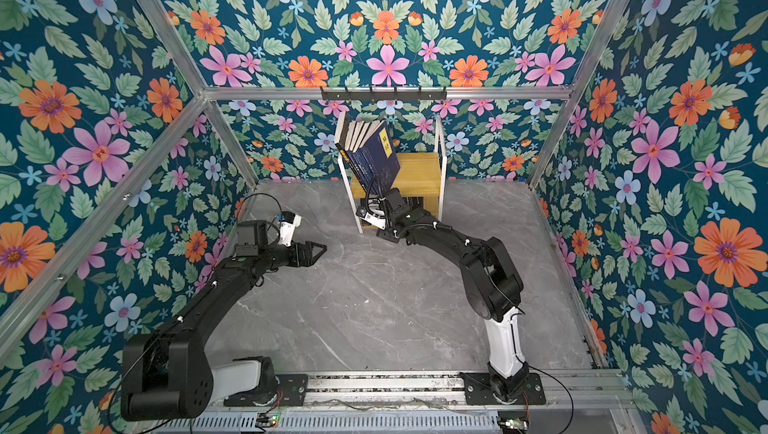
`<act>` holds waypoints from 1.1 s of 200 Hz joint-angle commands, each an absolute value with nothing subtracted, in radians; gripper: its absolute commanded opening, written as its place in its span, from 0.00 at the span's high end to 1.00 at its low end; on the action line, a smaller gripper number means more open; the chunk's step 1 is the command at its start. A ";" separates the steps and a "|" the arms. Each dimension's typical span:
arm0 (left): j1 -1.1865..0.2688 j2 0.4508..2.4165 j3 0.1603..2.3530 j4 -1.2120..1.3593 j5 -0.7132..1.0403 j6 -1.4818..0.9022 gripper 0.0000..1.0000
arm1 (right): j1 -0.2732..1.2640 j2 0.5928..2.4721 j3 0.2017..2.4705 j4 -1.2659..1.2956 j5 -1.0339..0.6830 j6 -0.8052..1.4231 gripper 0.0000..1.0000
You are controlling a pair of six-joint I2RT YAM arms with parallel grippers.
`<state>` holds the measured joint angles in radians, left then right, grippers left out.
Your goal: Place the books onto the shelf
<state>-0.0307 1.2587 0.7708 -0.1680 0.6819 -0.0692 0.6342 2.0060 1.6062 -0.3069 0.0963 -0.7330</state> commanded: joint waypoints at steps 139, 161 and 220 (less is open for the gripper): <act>-0.023 1.243 0.807 -0.196 0.687 -0.050 0.03 | 0.654 2.109 1.636 -0.101 0.276 -0.575 0.58; -0.023 1.246 0.801 -0.197 0.688 -0.048 0.03 | 0.655 2.109 1.633 -0.071 0.293 -0.579 0.58; -0.025 1.248 0.789 -0.180 0.677 -0.043 0.03 | 0.654 2.085 1.603 -0.026 0.319 -0.609 0.60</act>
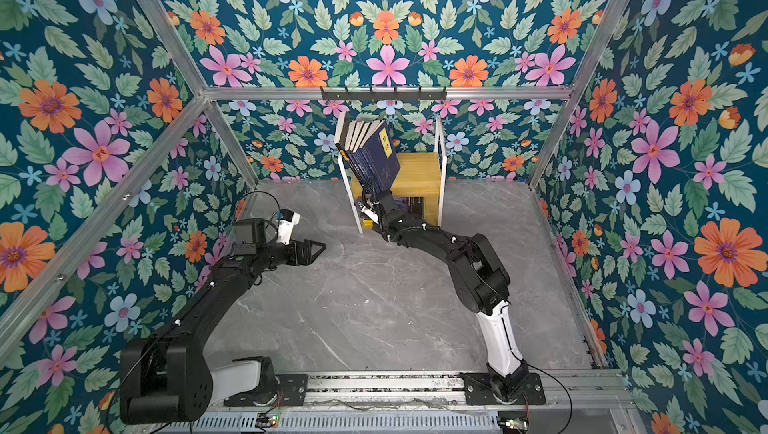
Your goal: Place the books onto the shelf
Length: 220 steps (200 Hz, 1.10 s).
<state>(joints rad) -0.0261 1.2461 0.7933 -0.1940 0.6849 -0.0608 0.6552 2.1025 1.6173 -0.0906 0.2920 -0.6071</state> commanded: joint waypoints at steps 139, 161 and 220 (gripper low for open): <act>-0.023 1.246 0.785 -0.179 0.709 -0.060 0.04 | 0.584 1.981 1.447 -0.042 0.309 -0.557 0.65; -0.025 1.244 0.780 -0.170 0.694 -0.055 0.04 | 0.580 1.994 1.453 -0.036 0.322 -0.568 0.65; -0.025 1.238 0.780 -0.173 0.705 -0.058 0.04 | 0.574 2.014 1.474 -0.034 0.333 -0.580 0.65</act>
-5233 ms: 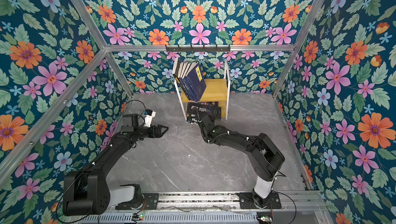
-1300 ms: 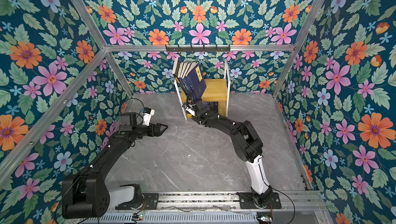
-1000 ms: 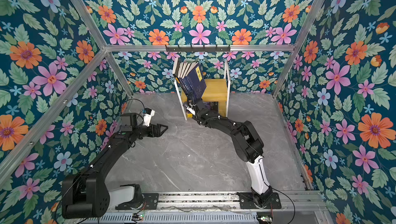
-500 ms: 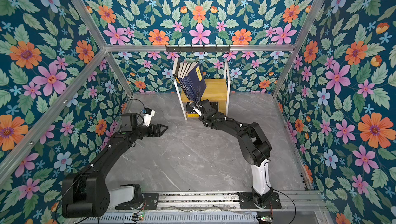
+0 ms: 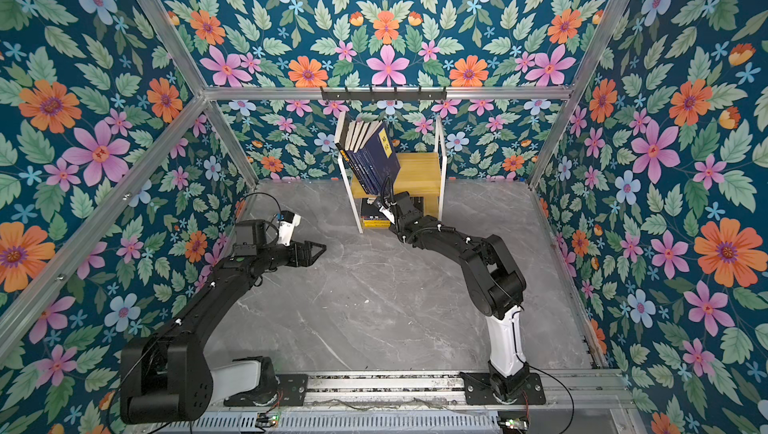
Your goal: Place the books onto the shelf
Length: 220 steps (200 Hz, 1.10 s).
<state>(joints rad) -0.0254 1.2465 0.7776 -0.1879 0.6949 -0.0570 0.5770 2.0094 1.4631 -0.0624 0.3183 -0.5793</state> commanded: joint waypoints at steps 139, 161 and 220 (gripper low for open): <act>-0.020 1.250 0.782 -0.175 0.688 -0.047 0.04 | 0.569 1.880 1.358 -0.012 0.259 -0.506 0.79; -0.018 1.250 0.791 -0.181 0.714 -0.057 0.04 | 0.575 1.808 1.291 -0.038 0.241 -0.460 0.76; -0.019 1.265 0.792 -0.176 0.708 -0.054 0.03 | 0.575 1.547 1.040 0.012 0.245 -0.296 0.69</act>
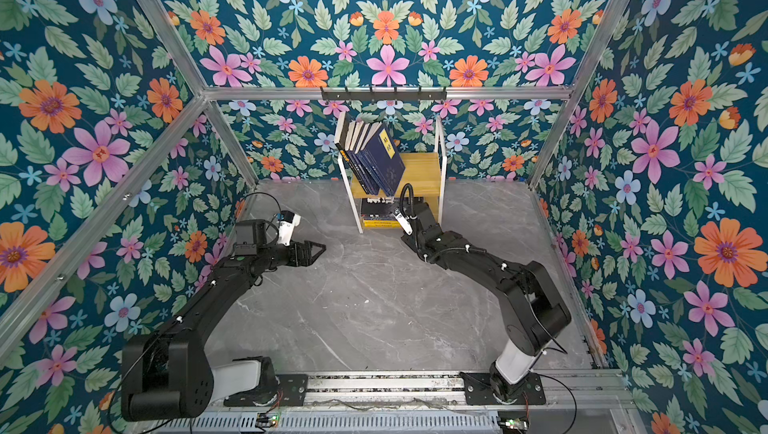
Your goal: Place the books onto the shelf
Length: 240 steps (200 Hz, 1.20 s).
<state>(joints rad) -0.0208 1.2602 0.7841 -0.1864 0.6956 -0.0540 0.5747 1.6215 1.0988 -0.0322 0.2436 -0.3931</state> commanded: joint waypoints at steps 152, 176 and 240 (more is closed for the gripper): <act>0.006 1.251 0.763 -0.151 0.661 -0.033 0.02 | 0.406 0.939 0.524 0.079 0.324 0.035 0.02; 0.006 1.256 0.753 -0.130 0.653 -0.020 0.02 | 0.355 0.887 0.449 0.118 0.312 0.068 0.01; 0.030 1.266 0.803 -0.161 0.556 0.026 0.00 | 0.202 0.956 0.362 0.281 0.280 0.086 0.01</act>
<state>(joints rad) 0.0177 1.2701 0.7757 -0.1589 0.6155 -0.0017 0.2592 0.9165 0.3595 0.1764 0.2882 0.0559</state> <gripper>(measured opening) 0.997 0.988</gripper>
